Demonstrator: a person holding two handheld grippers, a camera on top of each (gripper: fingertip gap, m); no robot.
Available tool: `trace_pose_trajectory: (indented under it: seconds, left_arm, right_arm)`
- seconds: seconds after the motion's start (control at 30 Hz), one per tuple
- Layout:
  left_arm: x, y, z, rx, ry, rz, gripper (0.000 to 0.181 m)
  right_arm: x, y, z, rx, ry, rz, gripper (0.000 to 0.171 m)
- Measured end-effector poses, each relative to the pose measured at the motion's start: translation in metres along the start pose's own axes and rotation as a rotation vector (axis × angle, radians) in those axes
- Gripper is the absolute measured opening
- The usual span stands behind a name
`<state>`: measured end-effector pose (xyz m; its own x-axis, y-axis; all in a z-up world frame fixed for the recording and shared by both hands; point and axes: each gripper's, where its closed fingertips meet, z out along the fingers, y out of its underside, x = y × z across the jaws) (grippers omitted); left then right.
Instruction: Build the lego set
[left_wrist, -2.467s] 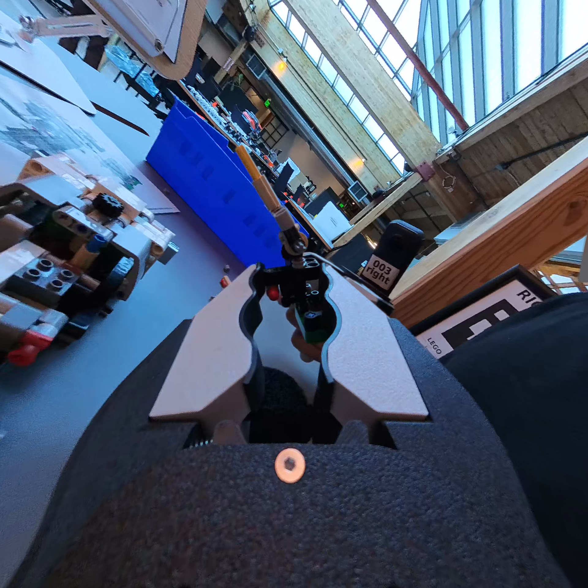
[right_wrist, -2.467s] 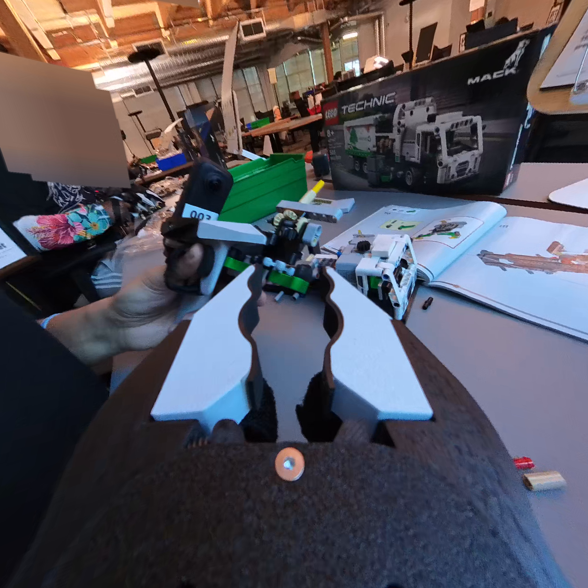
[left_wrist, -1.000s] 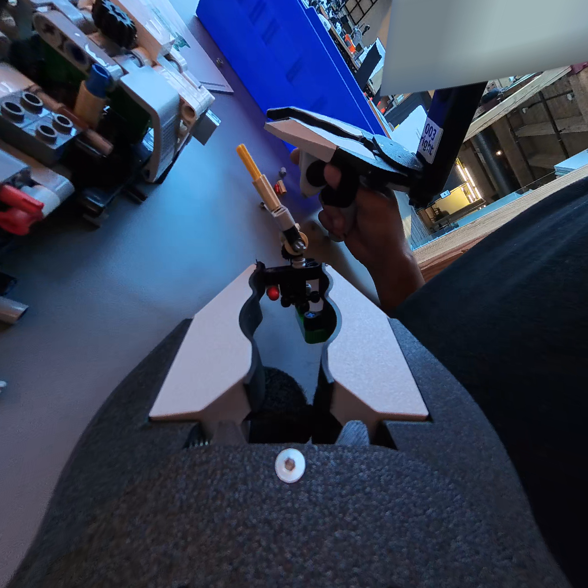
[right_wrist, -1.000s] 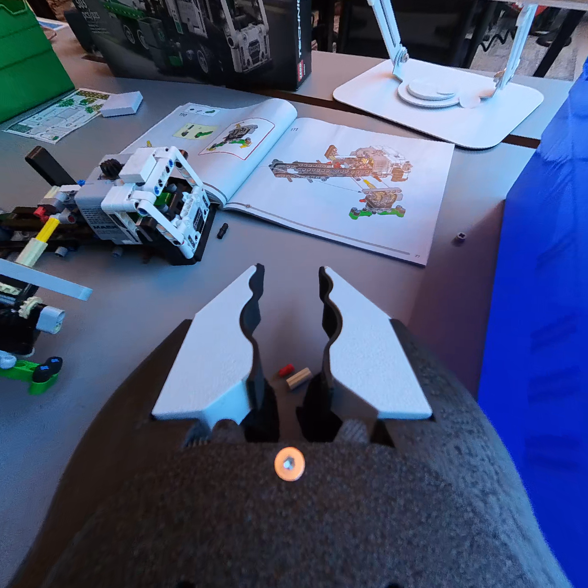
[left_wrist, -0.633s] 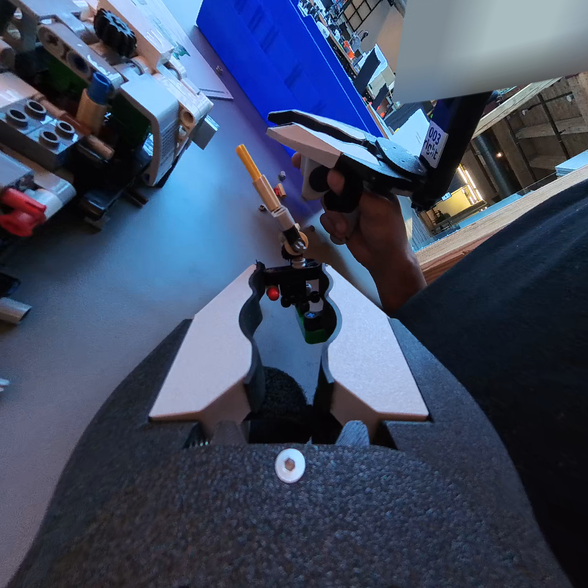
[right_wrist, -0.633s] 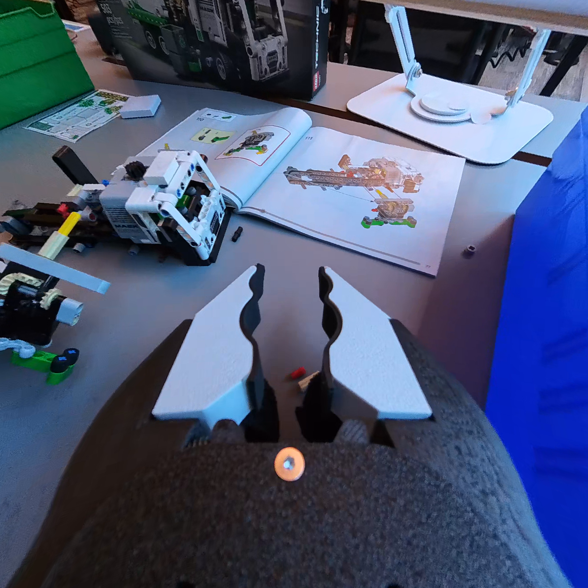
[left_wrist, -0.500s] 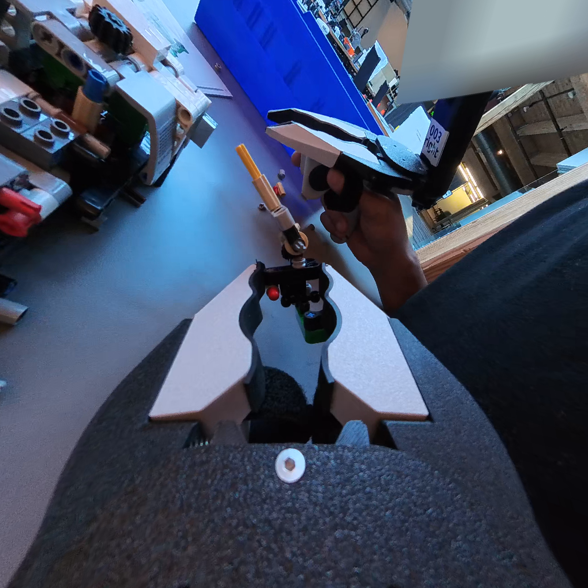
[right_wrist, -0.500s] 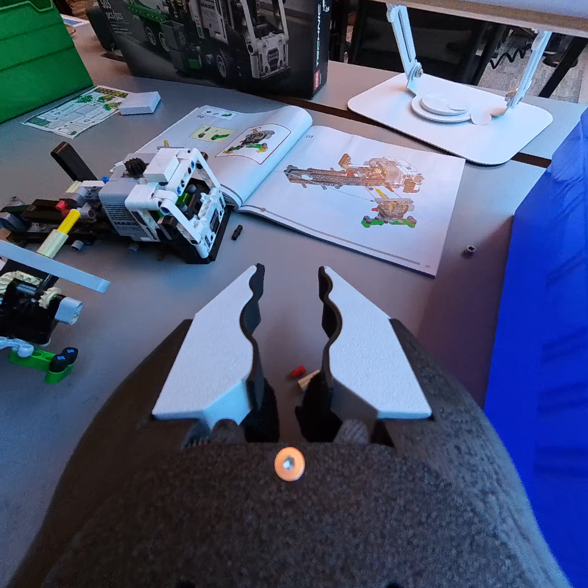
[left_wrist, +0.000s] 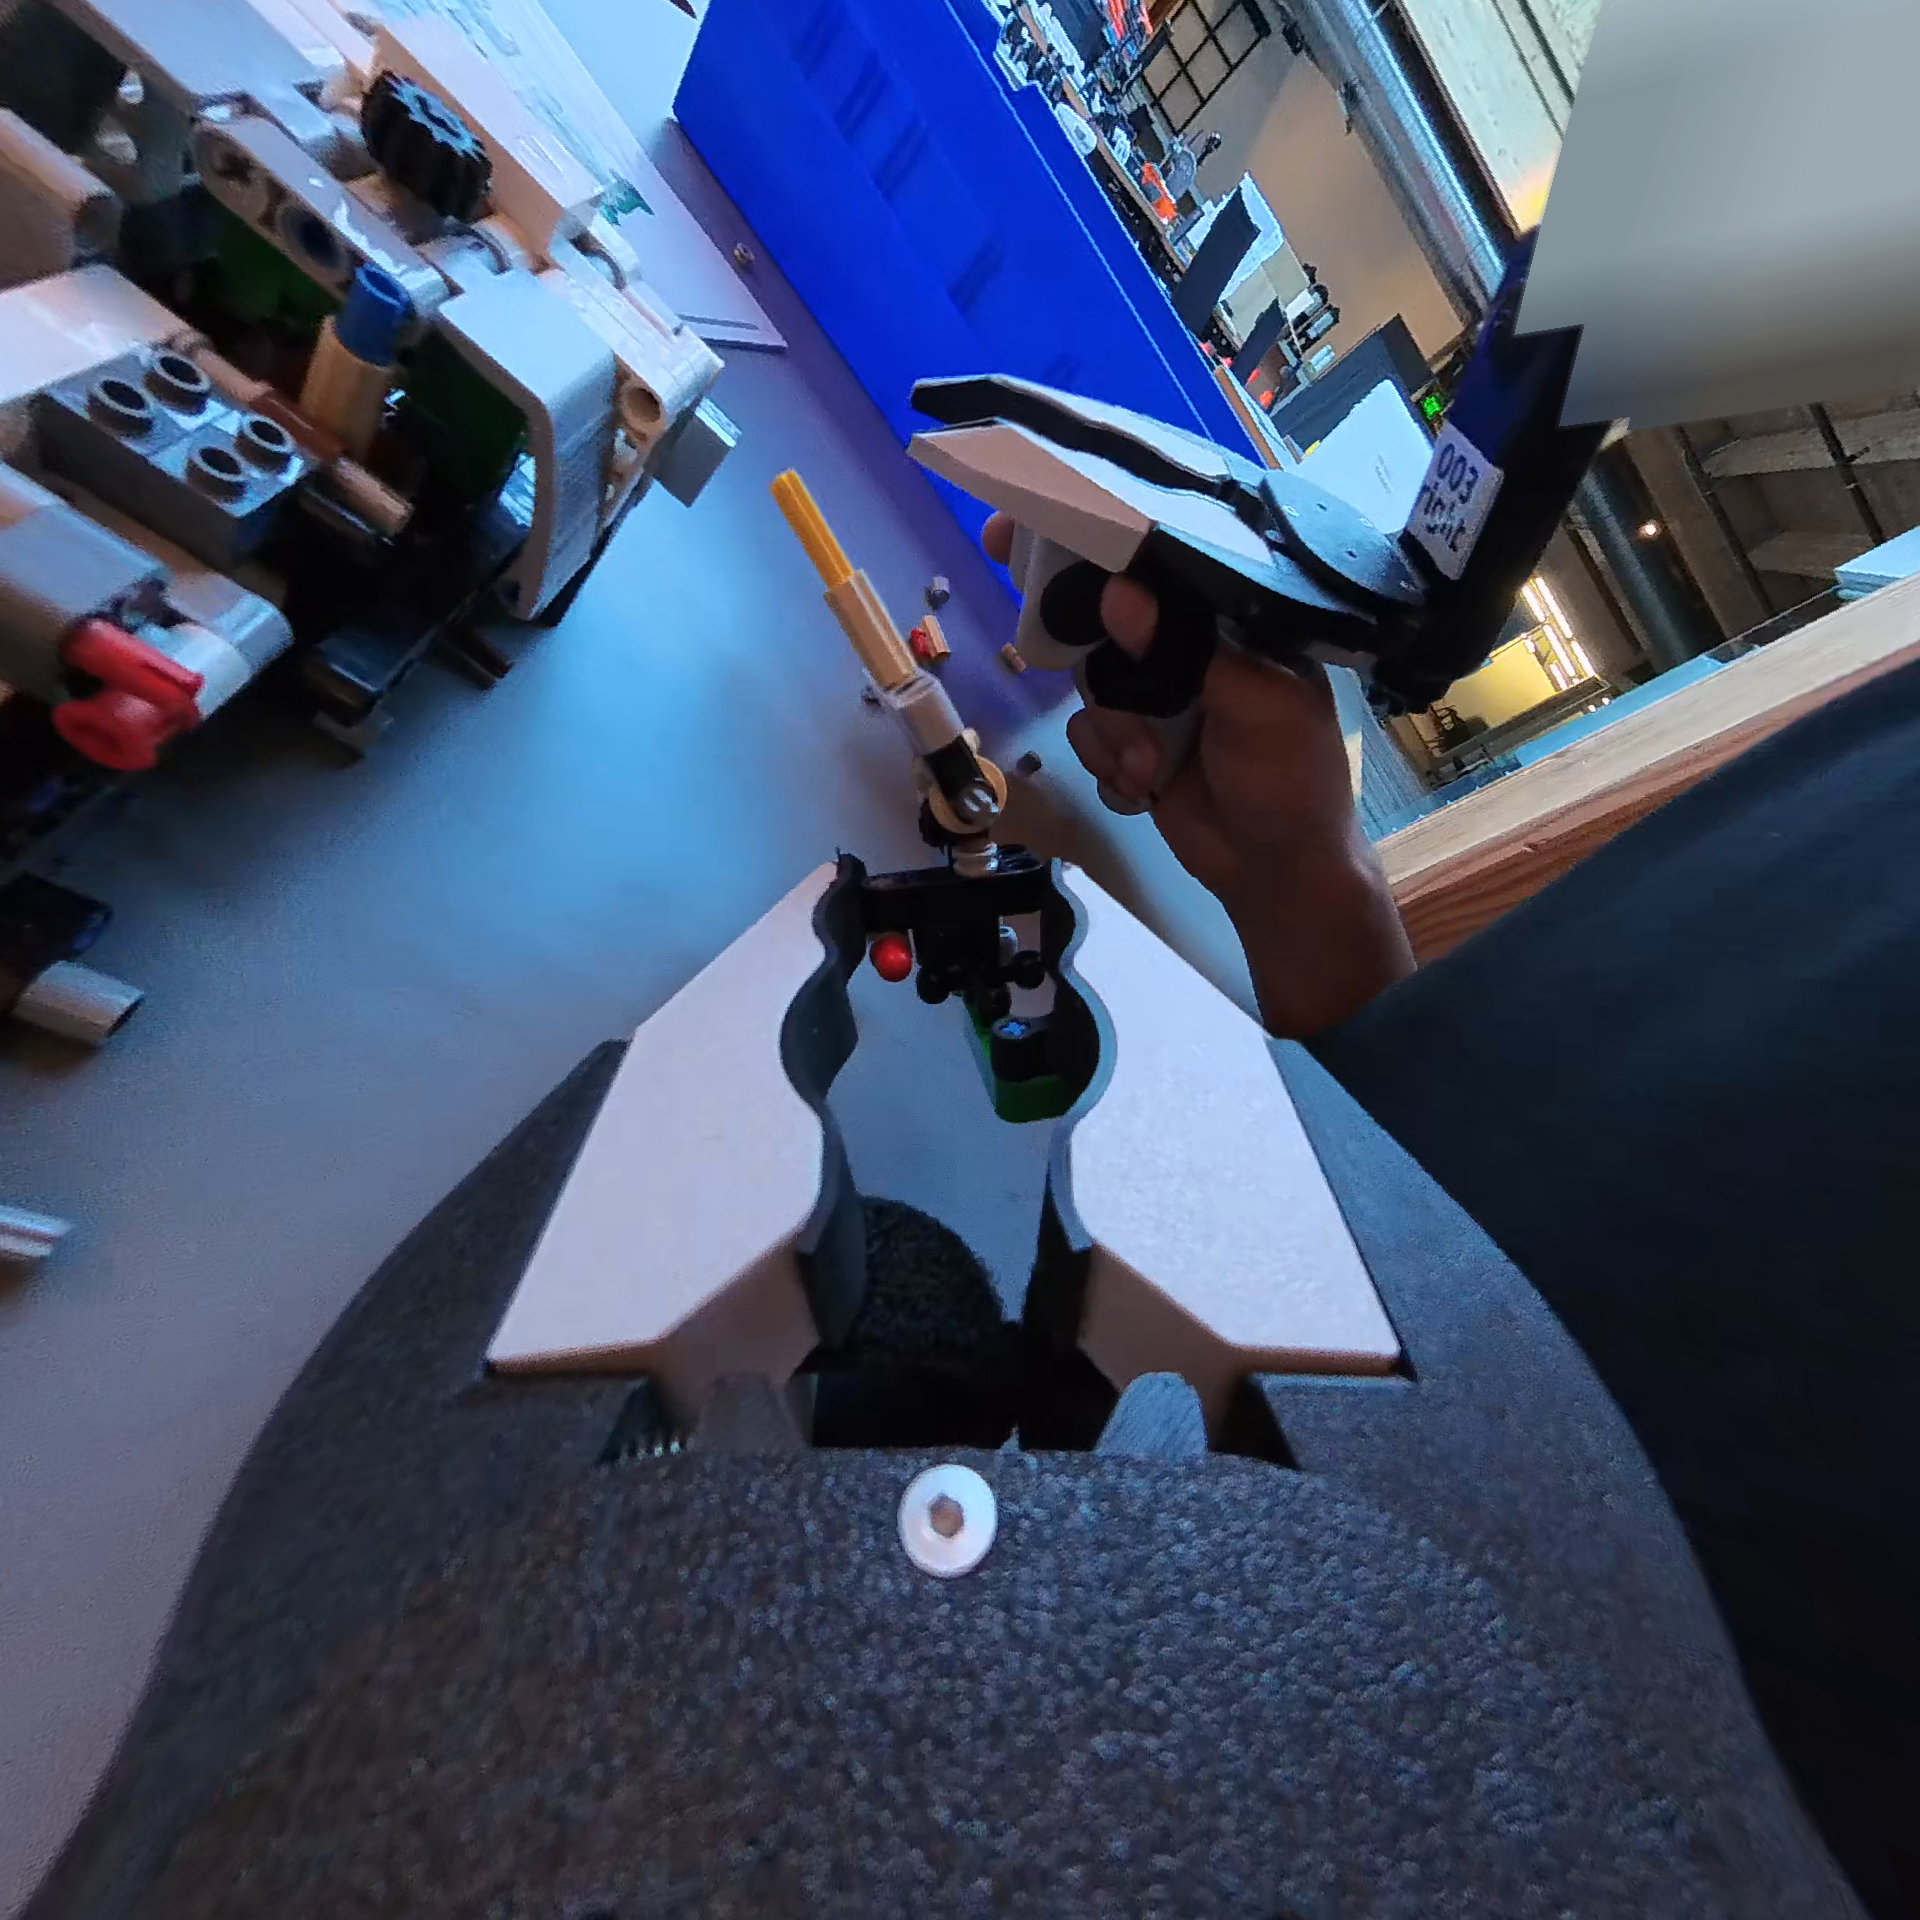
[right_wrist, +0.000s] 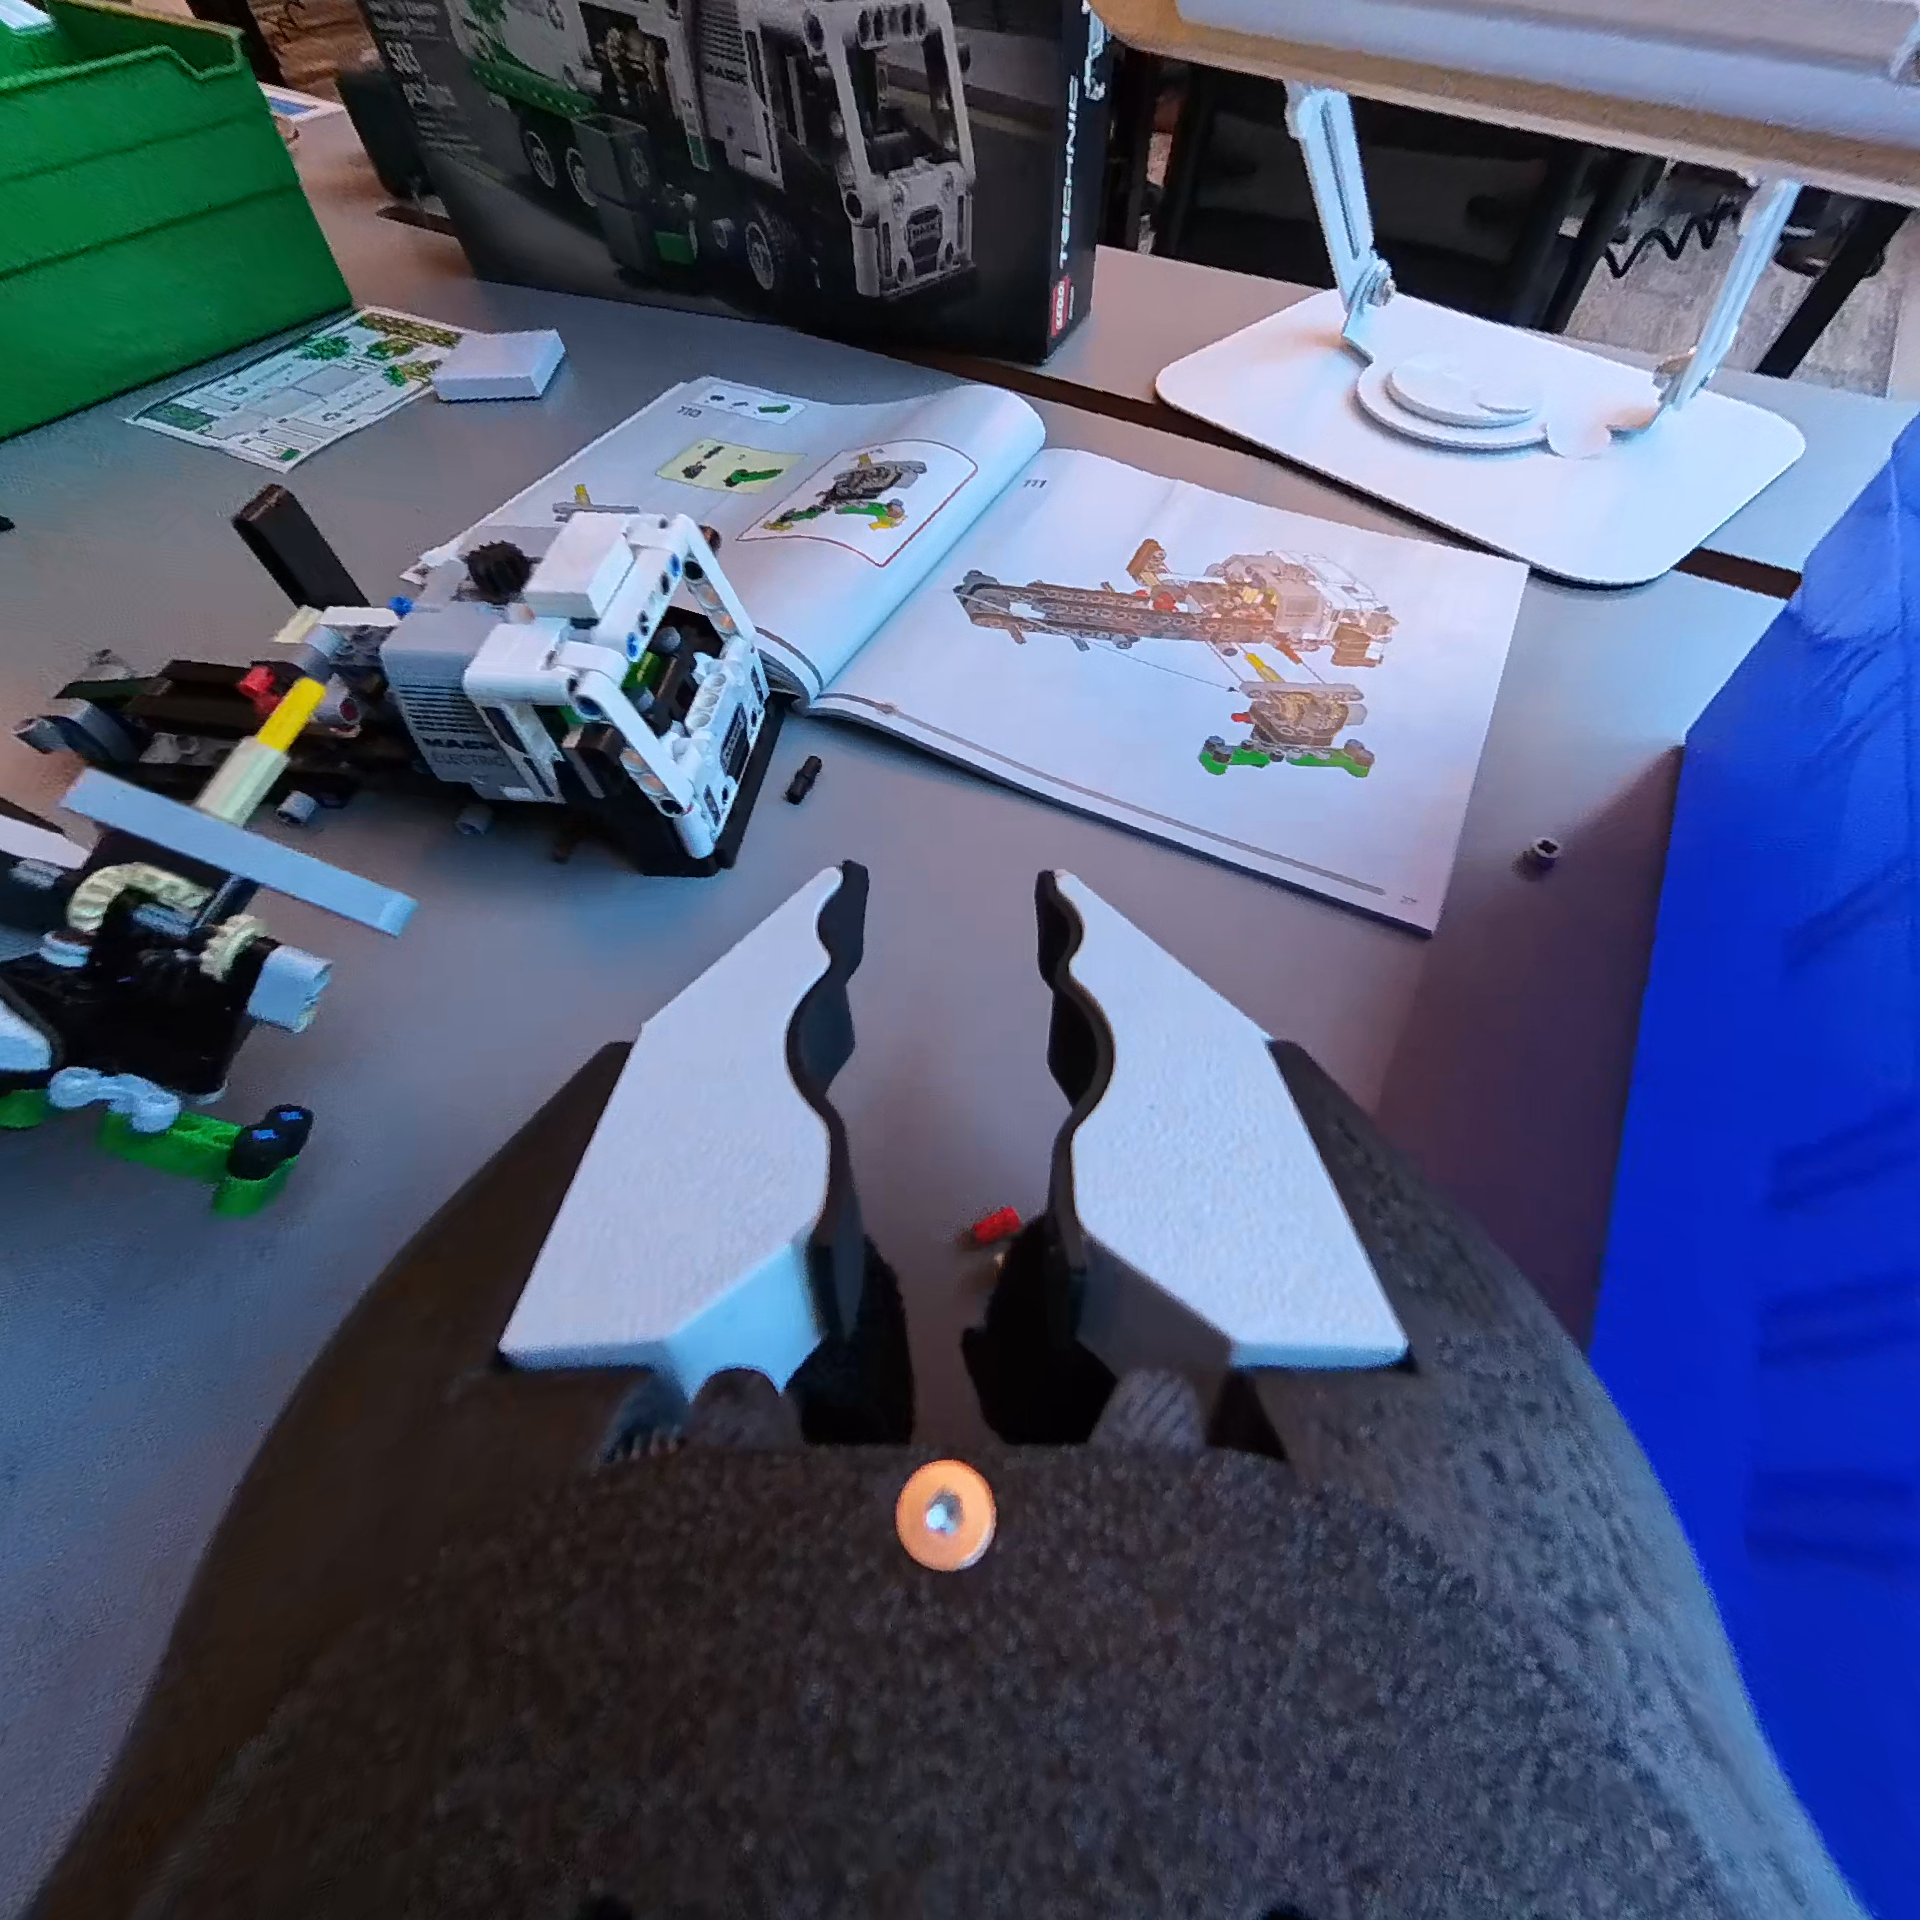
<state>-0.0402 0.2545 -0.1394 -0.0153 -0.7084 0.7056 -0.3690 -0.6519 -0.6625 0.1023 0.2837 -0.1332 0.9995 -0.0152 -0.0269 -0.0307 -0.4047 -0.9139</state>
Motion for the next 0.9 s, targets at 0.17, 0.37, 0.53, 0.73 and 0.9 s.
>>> trace_pose_trajectory:
  seconds: [0.17,0.37,0.53,0.73,0.9]
  left_arm:
    - [-0.005,-0.003,-0.001,0.027,-0.031,-0.042,0.031]
    - [0.007,-0.009,-0.013,0.128,0.076,-0.215,0.031]
    - [0.009,-0.009,-0.03,0.171,0.119,-0.327,0.031]
    - [0.009,-0.012,-0.051,0.234,0.135,-0.386,0.031]
    - [0.014,-0.006,-0.058,0.26,0.143,-0.389,0.031]
  right_arm:
    - [-0.01,-0.008,-0.002,0.037,0.005,-0.07,0.03]
    - [-0.025,-0.015,-0.011,0.103,0.025,-0.183,0.029]
    - [-0.044,-0.026,-0.018,0.173,-0.049,-0.155,0.027]
    - [-0.053,-0.026,-0.02,0.194,-0.008,-0.256,0.025]
    - [-0.059,-0.027,-0.02,0.206,-0.017,-0.264,0.025]
